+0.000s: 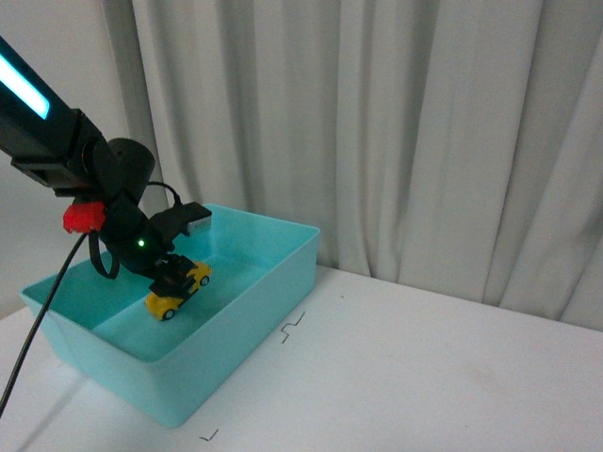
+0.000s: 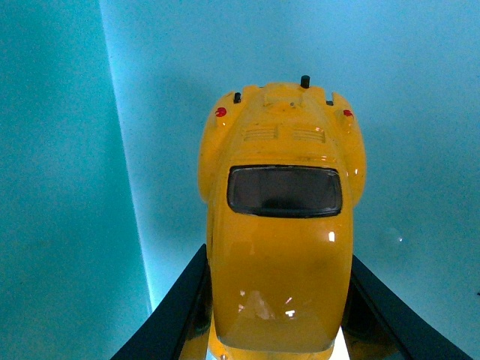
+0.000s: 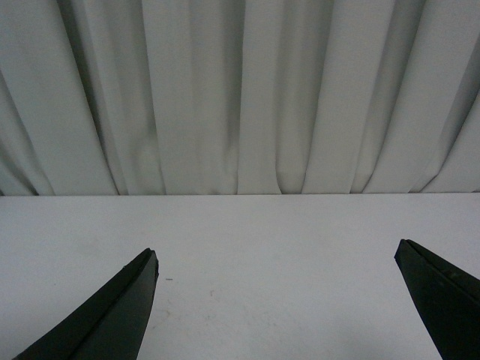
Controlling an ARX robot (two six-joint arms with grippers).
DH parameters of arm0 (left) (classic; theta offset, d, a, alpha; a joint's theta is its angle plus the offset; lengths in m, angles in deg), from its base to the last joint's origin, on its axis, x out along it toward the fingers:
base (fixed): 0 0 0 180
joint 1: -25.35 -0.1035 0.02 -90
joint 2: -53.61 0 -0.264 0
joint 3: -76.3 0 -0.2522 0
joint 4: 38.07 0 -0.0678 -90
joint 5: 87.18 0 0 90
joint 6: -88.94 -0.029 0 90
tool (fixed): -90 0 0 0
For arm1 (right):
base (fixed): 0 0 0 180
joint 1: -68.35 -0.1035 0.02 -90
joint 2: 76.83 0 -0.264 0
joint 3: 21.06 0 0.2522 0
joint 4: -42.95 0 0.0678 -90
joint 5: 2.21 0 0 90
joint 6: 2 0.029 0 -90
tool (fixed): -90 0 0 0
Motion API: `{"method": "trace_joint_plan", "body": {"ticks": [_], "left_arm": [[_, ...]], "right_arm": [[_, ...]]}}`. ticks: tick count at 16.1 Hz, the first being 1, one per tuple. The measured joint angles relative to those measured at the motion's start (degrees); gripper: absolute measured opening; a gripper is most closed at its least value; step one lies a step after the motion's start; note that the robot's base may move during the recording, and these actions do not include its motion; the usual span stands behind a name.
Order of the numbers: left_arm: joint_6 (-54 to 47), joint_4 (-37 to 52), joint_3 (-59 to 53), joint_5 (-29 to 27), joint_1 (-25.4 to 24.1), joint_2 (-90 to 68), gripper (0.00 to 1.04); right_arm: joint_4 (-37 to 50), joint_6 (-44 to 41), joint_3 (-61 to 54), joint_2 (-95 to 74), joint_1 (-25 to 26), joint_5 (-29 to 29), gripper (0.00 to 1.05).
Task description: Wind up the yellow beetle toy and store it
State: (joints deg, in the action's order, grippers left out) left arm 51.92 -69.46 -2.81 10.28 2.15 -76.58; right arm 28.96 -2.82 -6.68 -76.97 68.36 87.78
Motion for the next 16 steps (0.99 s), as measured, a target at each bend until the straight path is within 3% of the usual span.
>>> {"method": "trace_joint_plan", "body": {"ticks": [1, 4, 8, 10, 12, 14, 16], "left_arm": [[1.22, -0.92, 0.0, 0.61, 0.13, 0.0, 0.64], [2.6, 0.24, -2.1, 4.5, 0.02, 1.73, 0.96], [2.6, 11.17, -17.66, 19.04, -6.8, 24.35, 0.98], [13.97, 41.13, -34.4, 23.39, -9.62, 34.58, 0.82], [26.71, 57.77, -52.39, 24.83, -9.86, 50.07, 0.62], [33.16, 55.25, -65.0, 25.0, -9.05, 68.41, 0.42], [35.23, 53.27, -72.48, 21.09, -4.87, 78.38, 0.24]], "right_arm": [[0.0, 0.0, 0.0, -0.02, 0.0, -0.02, 0.98], [0.0, 0.0, 0.0, -0.02, 0.0, -0.02, 0.98], [0.0, 0.0, 0.0, -0.02, 0.0, -0.02, 0.98], [0.07, 0.0, 0.0, 0.0, 0.0, -0.02, 0.98], [0.02, 0.0, 0.0, -0.04, 0.0, 0.09, 0.98], [-0.02, 0.0, 0.0, -0.04, 0.0, 0.0, 0.98], [-0.02, 0.0, 0.0, -0.04, 0.0, 0.0, 0.98]]}}
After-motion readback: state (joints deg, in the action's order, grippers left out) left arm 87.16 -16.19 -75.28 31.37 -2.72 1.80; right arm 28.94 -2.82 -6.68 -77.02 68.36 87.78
